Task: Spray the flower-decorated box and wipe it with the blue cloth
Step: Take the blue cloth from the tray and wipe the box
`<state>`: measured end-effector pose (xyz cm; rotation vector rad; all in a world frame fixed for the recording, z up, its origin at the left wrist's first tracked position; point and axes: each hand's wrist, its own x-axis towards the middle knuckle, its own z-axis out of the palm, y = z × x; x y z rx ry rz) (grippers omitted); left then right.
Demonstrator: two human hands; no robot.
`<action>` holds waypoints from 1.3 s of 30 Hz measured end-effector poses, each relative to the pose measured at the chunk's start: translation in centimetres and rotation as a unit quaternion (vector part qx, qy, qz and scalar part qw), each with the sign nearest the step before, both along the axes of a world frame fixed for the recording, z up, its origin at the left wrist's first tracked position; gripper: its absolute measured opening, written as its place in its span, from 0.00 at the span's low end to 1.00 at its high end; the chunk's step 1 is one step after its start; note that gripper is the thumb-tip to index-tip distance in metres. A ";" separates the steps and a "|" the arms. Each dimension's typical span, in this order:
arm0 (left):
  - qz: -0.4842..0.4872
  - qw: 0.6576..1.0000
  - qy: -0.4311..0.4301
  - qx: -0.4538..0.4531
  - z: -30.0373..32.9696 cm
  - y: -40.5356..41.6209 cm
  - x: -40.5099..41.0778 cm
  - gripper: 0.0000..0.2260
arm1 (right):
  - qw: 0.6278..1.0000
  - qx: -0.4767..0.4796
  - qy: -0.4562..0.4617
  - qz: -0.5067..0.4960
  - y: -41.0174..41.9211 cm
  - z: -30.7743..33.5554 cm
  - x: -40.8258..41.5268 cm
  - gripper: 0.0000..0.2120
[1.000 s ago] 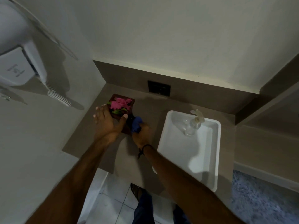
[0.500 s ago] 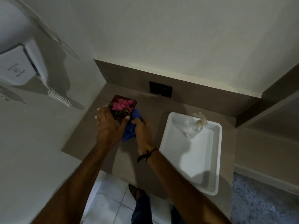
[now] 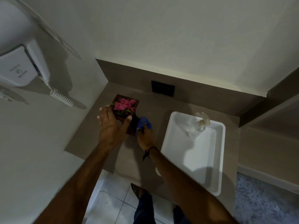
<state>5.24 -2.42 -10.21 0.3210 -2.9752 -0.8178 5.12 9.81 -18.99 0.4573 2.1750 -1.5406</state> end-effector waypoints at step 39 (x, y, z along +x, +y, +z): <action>0.017 0.997 -0.010 -0.069 2.8 1.8 0.6 0.41 | 0.936 -0.316 -0.058 -0.142 6.3 10.7 0.6 0.20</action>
